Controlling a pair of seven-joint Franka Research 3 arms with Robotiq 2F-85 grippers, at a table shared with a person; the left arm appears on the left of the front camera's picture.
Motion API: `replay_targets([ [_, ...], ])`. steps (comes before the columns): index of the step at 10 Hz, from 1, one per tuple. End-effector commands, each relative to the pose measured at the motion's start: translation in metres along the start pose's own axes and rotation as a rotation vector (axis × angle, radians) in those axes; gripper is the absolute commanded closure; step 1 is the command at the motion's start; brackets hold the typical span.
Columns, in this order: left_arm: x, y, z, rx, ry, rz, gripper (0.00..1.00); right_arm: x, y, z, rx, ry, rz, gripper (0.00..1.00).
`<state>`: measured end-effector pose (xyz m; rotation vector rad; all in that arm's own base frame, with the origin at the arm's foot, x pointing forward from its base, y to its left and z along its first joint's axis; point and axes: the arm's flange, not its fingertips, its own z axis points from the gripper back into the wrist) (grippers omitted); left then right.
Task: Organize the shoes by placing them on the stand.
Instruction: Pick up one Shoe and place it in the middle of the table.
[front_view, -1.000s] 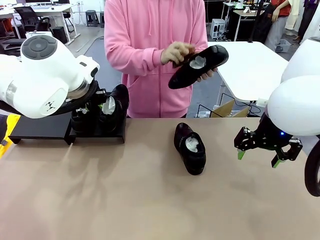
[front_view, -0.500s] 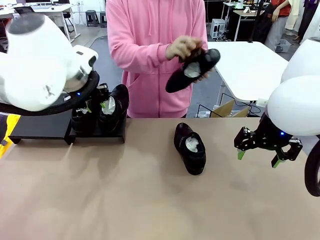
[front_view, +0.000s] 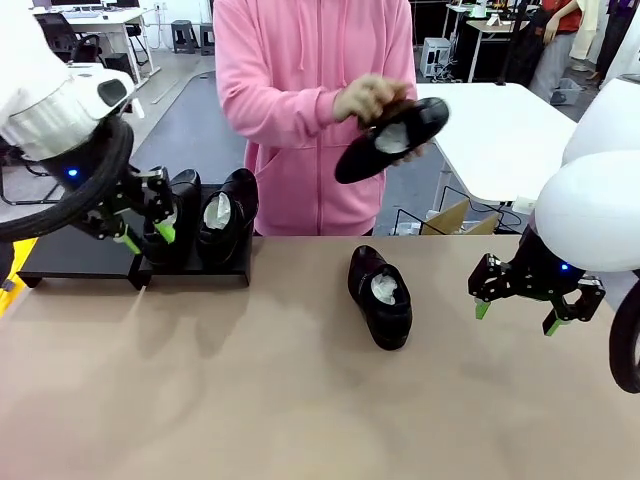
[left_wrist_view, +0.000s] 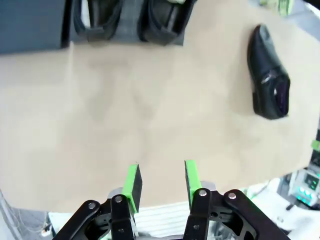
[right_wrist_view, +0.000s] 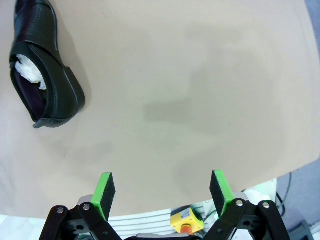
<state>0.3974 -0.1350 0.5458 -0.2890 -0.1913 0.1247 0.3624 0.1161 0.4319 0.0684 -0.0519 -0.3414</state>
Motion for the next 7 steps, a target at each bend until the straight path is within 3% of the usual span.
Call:
replay_targets([
  [1,0.007,0.011,-0.005,-0.091,0.097,-0.005,0.52,0.000,0.000,0.000,0.000,0.000,0.000,0.00],
  [2,0.014,0.015,-0.003,-0.124,0.074,0.024,0.52,0.000,0.007,0.007,-0.009,-0.058,0.026,0.00],
  [3,0.001,0.008,-0.005,-0.036,0.055,-0.003,0.52,-0.002,0.013,0.018,-0.015,-0.109,0.049,0.00],
  [4,0.001,0.008,-0.005,-0.036,0.055,-0.003,0.52,0.001,0.019,0.026,-0.025,-0.143,0.065,0.00],
  [7,0.001,0.008,-0.005,-0.036,0.055,-0.003,0.52,0.032,0.063,0.014,-0.078,-0.208,0.274,0.00],
])
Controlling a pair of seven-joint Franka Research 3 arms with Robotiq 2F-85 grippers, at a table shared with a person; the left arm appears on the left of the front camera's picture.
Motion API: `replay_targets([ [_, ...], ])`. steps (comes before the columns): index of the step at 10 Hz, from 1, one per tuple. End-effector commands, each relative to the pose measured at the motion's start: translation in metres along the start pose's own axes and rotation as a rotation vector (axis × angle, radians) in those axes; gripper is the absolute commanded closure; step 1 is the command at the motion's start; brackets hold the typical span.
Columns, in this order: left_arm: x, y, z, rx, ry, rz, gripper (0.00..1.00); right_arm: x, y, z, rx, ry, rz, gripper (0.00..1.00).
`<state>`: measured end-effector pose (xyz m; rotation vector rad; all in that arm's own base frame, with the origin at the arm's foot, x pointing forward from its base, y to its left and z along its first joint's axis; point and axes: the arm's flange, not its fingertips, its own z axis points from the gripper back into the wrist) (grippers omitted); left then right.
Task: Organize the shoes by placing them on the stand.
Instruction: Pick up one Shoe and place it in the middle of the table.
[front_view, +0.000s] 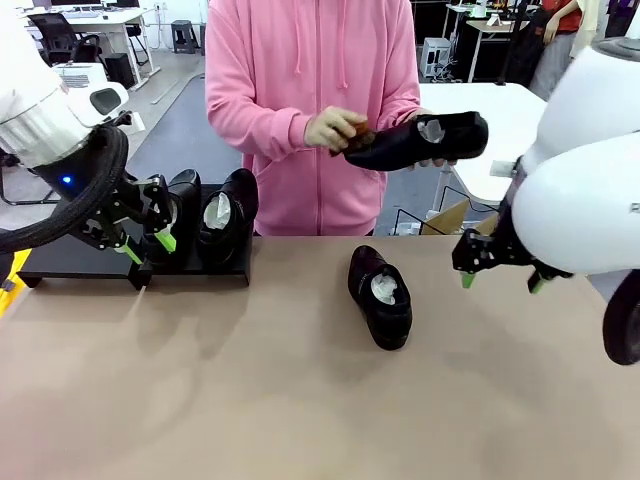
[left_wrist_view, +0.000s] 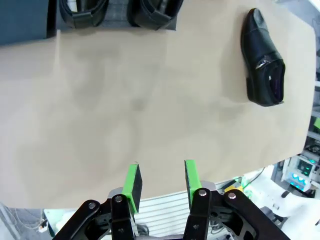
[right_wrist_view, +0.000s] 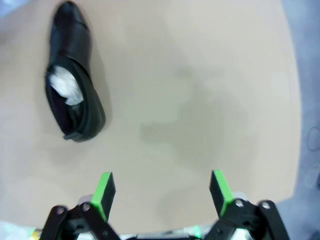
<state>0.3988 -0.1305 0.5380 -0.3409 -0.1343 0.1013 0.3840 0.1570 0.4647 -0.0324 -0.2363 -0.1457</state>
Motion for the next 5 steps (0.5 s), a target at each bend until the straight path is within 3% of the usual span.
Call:
replay_targets([
  [1,0.000,0.002,0.002,0.014,-0.008,0.007,0.52,0.039,0.024,-0.033,0.005,-0.019,0.119,0.00],
  [5,0.000,0.002,0.002,0.014,-0.008,0.007,0.52,0.065,0.068,-0.069,0.074,-0.023,0.310,0.00],
])
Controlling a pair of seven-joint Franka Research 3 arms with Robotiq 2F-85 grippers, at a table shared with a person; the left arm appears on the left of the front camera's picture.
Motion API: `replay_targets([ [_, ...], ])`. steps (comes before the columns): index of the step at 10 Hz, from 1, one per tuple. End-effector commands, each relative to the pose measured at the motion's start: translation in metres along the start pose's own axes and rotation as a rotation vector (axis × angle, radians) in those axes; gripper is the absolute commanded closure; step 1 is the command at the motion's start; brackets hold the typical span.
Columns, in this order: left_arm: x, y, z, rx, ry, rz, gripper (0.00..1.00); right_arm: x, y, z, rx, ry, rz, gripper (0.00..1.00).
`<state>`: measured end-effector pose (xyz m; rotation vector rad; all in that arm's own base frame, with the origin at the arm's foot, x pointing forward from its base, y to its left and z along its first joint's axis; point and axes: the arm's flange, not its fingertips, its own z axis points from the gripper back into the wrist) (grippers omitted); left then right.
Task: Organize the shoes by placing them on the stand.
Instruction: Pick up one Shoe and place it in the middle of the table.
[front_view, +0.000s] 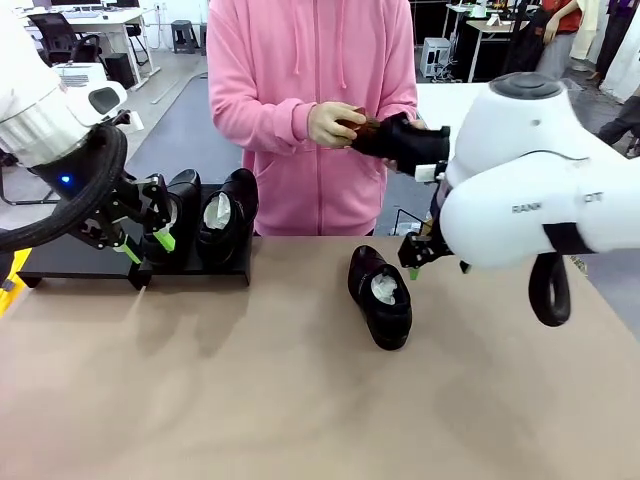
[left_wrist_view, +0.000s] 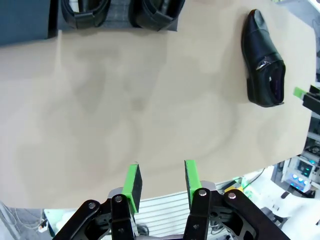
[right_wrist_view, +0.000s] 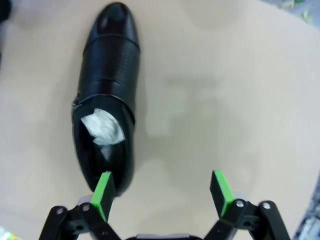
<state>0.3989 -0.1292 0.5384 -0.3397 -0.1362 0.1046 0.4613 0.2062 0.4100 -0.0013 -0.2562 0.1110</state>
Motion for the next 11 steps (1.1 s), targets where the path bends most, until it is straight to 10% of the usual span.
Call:
replay_targets([
  [1,-0.001,0.001,0.001,0.012,-0.005,0.004,0.52,0.017,0.009,-0.011,0.004,0.027,0.080,0.00],
  [11,-0.001,0.001,0.001,0.012,-0.005,0.004,0.52,0.042,0.015,-0.077,-0.017,0.156,0.025,0.00],
])
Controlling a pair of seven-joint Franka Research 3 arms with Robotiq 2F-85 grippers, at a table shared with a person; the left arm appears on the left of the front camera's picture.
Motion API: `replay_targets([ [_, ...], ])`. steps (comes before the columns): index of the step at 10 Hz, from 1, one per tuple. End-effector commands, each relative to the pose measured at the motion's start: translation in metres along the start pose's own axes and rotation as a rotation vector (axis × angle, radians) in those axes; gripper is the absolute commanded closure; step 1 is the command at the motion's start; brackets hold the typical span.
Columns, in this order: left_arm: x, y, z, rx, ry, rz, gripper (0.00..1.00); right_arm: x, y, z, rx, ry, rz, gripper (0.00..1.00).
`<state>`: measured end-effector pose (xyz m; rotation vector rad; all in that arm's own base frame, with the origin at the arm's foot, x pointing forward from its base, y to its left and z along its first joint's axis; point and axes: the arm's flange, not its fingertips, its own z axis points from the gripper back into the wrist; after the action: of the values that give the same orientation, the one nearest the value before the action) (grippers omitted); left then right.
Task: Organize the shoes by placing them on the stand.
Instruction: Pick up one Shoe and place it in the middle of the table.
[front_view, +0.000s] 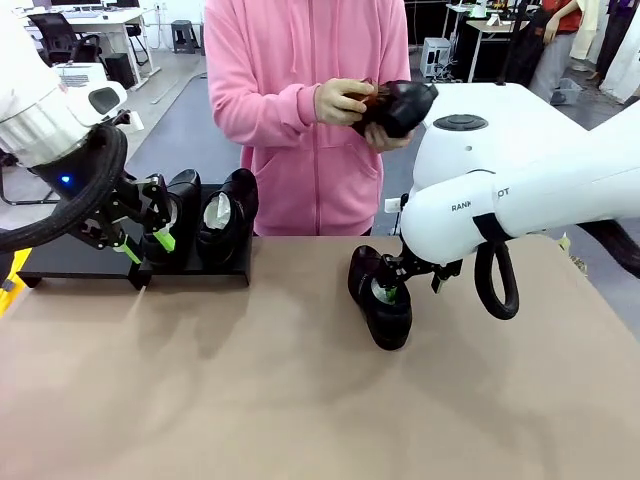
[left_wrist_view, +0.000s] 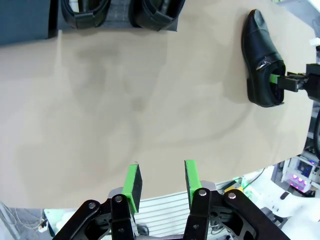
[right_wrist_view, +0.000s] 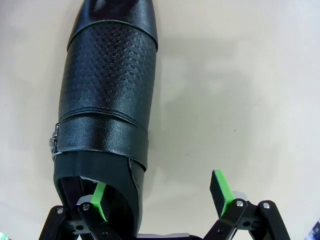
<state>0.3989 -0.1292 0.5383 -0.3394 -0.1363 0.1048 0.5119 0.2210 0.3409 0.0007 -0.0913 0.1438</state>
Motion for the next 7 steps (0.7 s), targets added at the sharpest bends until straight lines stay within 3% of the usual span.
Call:
replay_targets([
  [1,-0.0006,0.0006,0.0012,0.012,-0.005,0.004,0.52,0.0083,0.0048,0.0046,-0.038,-0.014,-0.003,0.10],
  [5,-0.0006,0.0006,0.0012,0.012,-0.005,0.004,0.52,0.0099,0.0032,0.0027,-0.051,-0.008,-0.005,0.88],
  [6,-0.0006,0.0006,0.0012,0.012,-0.005,0.004,0.52,0.0116,0.0047,0.0018,-0.042,-0.002,0.000,1.00],
  [7,-0.0006,0.0006,0.0012,0.012,-0.005,0.004,0.52,0.0127,0.0072,0.0012,-0.031,0.005,0.009,1.00],
])
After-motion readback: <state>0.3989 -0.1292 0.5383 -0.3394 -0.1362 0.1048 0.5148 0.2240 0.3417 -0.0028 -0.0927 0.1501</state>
